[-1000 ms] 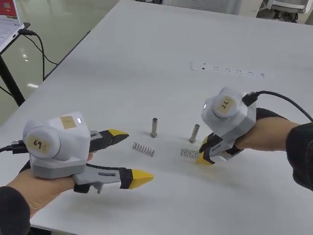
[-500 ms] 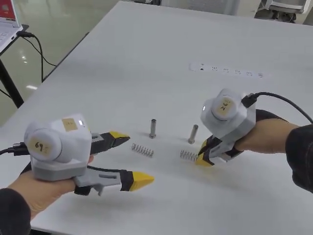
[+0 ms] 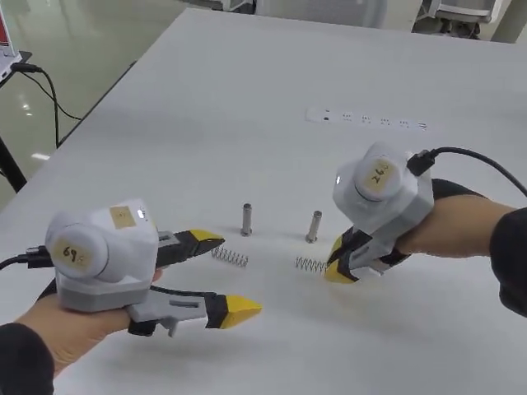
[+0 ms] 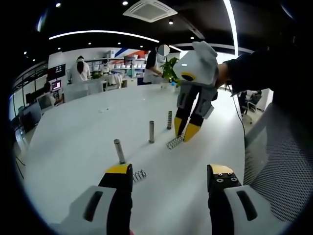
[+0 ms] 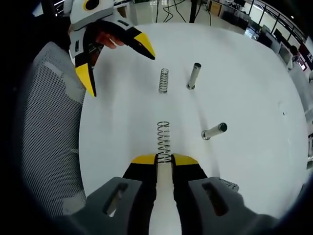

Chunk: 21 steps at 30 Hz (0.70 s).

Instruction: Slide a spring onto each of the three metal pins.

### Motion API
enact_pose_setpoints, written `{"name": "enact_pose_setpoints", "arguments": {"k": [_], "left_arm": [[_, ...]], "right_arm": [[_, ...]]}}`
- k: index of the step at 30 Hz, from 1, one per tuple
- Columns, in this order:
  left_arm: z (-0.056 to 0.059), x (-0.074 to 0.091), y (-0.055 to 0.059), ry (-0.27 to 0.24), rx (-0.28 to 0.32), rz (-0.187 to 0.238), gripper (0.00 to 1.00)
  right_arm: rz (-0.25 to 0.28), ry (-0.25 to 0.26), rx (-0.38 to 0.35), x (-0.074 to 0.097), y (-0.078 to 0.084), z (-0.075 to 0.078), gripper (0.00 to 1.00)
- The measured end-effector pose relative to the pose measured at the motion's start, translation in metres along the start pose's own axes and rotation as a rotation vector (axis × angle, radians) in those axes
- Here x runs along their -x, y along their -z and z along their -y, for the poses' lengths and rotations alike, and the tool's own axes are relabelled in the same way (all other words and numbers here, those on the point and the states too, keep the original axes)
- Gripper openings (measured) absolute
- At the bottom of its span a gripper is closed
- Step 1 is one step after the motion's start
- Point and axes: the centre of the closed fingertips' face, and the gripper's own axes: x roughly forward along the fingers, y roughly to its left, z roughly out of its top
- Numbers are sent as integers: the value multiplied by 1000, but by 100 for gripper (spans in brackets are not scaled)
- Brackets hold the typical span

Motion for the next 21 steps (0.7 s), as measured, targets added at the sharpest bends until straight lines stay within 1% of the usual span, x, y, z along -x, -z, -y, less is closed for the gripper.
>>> {"name": "enact_pose_setpoints", "arguments": {"k": [7,10,14,21], "left_arm": [[9,-6,-2,34,-21,-3,57],[15,-9,-4,58,-34,-6,55],[20,-13,-6,80,-48,-8,53],[28,-19,-13,115,-72,-2,50]], "right_arm": [[-7,-12,23,8,-1,-10,13],[-7,-18,35,12,-5,-16,13],[-9,-23,54,17,-9,-23,13],[-7,-22,79,25,-15,-29,13]]}}
